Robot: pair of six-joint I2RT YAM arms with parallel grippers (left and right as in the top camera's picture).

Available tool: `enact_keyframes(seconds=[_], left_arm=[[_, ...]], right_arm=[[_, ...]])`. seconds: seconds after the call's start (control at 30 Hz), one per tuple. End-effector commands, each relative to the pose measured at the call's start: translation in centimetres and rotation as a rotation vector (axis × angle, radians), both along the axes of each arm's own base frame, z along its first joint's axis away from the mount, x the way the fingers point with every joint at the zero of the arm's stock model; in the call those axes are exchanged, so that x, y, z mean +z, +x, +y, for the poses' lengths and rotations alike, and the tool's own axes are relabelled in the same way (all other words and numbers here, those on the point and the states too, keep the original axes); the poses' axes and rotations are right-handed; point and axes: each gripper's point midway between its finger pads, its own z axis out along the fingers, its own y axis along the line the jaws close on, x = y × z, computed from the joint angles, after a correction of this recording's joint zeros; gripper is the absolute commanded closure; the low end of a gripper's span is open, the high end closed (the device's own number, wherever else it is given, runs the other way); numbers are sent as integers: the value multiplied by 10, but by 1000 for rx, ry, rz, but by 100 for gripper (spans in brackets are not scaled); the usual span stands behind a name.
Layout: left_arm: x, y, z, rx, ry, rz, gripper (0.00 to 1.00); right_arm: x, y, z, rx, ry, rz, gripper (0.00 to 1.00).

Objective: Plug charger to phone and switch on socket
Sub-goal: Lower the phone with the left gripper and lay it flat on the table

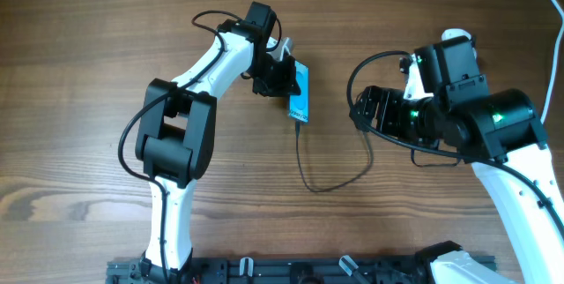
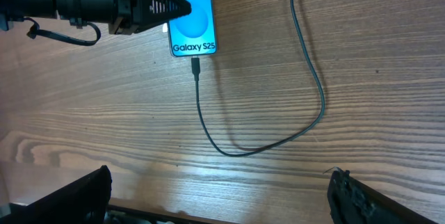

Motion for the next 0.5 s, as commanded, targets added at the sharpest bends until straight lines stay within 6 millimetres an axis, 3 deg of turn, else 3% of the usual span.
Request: enact_keyframes(seconds=[0.0,0.2,0.47], left_arm=[[-10,3,7,-17,37,-17,81],[-15,2,16,-11,97,-18,63],[-24,-2,35,-4,209,-5,55]], right_arm=[[2,2,1,0,13,2,0],[2,0,1,0,9,8,0],[-1,-3,-2,-4,-5,25,0]])
